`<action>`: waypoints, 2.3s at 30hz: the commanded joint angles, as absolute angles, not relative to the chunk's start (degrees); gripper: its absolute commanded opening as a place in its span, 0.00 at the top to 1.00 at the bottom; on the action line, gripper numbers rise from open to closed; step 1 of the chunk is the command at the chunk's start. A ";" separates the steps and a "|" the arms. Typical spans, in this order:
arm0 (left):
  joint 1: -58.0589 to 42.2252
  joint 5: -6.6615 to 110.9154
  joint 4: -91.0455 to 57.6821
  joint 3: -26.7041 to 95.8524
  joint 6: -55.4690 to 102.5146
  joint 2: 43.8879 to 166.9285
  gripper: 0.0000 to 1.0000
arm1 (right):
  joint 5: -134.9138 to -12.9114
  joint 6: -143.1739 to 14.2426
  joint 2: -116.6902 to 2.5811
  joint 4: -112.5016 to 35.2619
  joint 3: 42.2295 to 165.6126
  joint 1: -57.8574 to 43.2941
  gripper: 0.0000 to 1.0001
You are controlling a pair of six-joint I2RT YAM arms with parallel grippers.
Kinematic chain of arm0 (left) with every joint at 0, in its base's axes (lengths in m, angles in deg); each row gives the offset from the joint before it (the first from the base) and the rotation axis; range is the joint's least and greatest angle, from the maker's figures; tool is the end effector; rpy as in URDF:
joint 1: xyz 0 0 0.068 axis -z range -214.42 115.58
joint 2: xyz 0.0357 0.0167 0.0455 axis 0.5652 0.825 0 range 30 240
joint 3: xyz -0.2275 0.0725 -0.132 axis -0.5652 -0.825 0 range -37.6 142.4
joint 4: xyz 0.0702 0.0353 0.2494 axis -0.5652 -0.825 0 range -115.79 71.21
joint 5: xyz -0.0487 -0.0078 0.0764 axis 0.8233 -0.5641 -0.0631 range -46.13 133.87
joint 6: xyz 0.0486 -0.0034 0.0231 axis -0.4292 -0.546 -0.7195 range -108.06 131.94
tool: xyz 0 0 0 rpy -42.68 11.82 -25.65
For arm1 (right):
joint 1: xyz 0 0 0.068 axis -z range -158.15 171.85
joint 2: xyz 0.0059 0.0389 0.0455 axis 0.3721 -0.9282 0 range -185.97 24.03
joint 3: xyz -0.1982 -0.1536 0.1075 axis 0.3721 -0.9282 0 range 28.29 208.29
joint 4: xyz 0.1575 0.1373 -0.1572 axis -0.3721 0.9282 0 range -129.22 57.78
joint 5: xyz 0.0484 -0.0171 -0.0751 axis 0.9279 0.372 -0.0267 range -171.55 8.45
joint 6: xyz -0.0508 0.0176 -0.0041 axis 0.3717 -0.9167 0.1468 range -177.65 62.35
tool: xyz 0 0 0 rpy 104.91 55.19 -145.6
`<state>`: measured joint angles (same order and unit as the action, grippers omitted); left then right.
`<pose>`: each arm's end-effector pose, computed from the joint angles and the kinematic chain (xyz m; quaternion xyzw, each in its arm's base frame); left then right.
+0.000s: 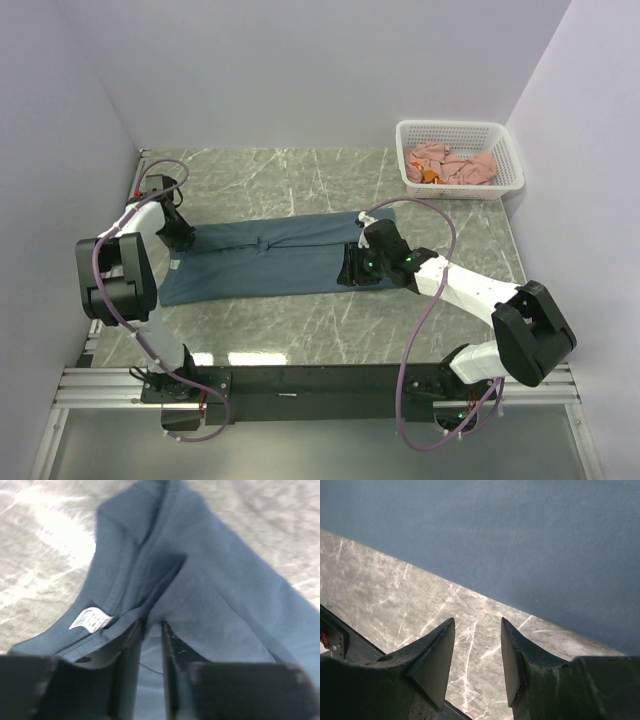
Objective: Fold and stack the t-shirts
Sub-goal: Fold the tshirt
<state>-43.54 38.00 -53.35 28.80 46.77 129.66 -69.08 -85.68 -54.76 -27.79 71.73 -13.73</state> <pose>0.3385 0.0581 0.1882 -0.3759 0.9051 0.0062 0.1984 0.2214 0.1679 0.2005 -0.1007 0.9196 0.2788 0.2580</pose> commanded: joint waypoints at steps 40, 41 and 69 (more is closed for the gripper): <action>-37.05 53.72 -17.44 13.11 62.14 119.76 0.29 | -67.39 -79.63 -51.91 -33.25 68.26 -5.40 0.51; -37.05 50.93 -22.95 13.64 62.04 116.26 0.27 | -70.97 -79.36 -52.09 -31.06 69.15 -5.40 0.51; -37.84 32.62 -47.70 13.54 60.38 123.86 0.50 | -85.69 -78.39 -73.44 -11.62 81.46 -12.07 0.55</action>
<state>-37.12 34.87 -45.55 11.64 62.05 119.69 -86.44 -78.51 -70.67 -16.41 81.28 -9.95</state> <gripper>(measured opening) 0.500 0.448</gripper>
